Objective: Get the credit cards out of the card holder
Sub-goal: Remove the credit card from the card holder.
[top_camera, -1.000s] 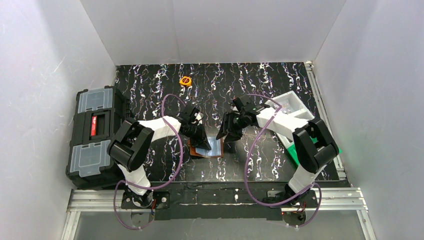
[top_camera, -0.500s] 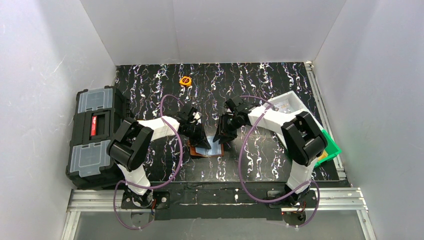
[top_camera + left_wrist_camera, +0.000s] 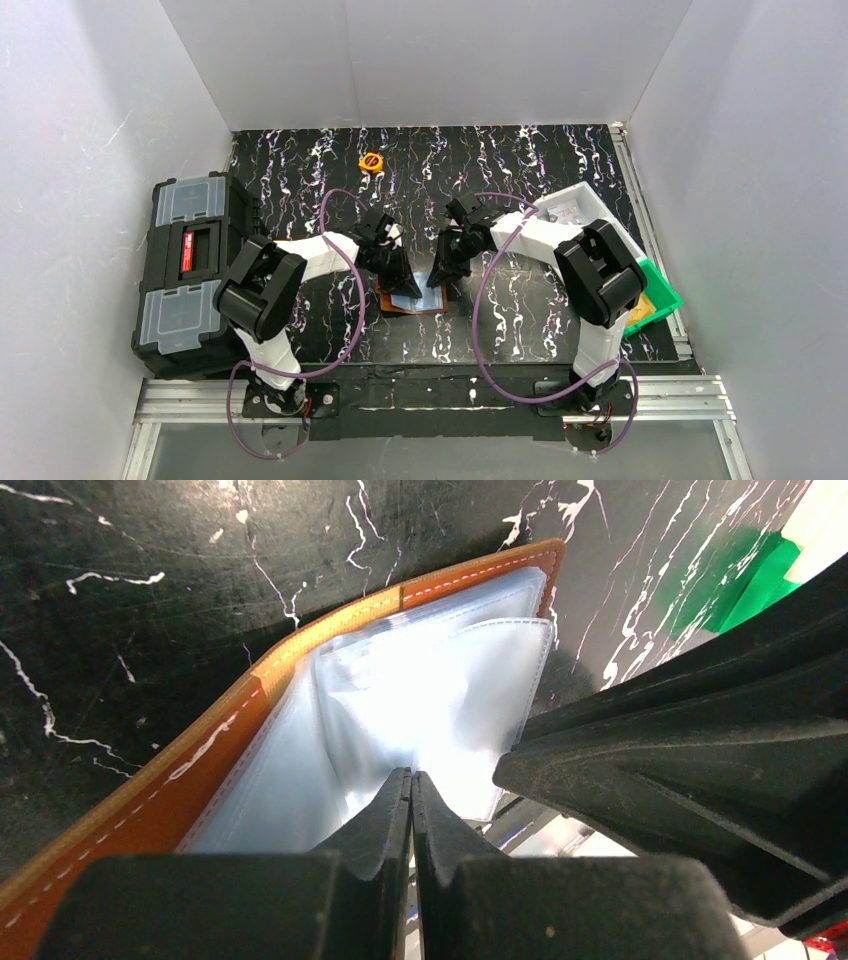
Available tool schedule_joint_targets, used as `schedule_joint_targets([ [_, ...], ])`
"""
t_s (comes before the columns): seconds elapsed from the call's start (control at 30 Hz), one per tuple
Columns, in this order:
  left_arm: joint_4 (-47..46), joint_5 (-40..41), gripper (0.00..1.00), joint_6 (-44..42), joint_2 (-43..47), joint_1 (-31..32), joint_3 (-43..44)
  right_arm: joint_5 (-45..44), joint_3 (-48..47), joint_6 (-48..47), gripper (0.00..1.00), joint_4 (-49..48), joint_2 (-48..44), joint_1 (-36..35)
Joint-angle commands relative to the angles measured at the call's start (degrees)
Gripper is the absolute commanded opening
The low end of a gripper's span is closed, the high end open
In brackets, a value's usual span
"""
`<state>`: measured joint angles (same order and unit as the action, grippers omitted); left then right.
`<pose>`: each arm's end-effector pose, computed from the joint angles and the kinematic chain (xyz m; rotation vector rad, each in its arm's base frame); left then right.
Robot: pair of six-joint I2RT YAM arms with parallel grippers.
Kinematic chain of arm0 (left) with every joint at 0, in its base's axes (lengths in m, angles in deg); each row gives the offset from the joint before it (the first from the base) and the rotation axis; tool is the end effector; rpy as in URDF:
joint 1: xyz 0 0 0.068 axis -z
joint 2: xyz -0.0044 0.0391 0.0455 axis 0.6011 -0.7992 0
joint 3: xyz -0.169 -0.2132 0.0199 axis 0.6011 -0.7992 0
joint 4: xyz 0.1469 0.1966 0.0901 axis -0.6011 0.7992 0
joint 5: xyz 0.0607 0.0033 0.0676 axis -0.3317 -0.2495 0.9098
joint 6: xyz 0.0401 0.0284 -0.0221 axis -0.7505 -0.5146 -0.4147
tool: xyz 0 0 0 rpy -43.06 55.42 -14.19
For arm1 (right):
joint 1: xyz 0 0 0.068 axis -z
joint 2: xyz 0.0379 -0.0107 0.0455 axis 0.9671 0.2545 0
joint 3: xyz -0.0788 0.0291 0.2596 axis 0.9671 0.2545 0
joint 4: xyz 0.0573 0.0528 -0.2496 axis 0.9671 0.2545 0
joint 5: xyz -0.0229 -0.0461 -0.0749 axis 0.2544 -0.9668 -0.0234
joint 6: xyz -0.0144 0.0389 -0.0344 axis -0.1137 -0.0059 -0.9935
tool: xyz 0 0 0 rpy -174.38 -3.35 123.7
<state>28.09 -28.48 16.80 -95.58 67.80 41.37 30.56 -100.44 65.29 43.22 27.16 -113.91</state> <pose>0.2758 -0.1858 0.1467 -0.0763 2.8107 -1.1031 0.2840 0.2459 0.1664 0.0334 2.9029 0.9586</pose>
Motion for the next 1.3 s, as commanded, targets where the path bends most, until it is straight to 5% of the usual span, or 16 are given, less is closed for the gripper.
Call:
schedule_joint_targets([
  [0.0,1.9,-0.8,0.03,-1.3,3.7,-0.3,-0.7,0.2,-2.4,-0.4,0.13,-0.5,0.5,-0.4],
  [0.17,6.0,1.8,0.26,-2.5,5.9,-0.3,1.0,-0.1,-2.3,-0.8,0.01,-0.2,0.1,-0.3],
  [0.3,10.2,4.7,0.30,-3.8,7.7,-0.3,2.7,-0.5,-2.1,-1.1,0.01,0.2,-0.8,-0.4],
  [0.47,15.7,10.4,0.25,-5.5,10.3,-0.4,4.3,-2.5,-2.4,-2.3,0.01,2.0,-2.5,-0.4],
  [0.8,19.5,18.4,0.00,-7.9,6.6,-0.4,5.3,-4.1,-2.8,-3.7,0.01,4.5,-5.3,-0.3],
  [1.07,16.8,17.1,0.00,-6.8,2.9,-0.4,4.6,-3.3,-4.4,-4.0,0.01,5.5,-4.9,-0.4],
  [1.27,16.3,17.4,0.00,-6.9,1.4,-0.4,3.8,-3.0,-3.3,-4.3,0.33,4.6,-4.6,-0.4],
])
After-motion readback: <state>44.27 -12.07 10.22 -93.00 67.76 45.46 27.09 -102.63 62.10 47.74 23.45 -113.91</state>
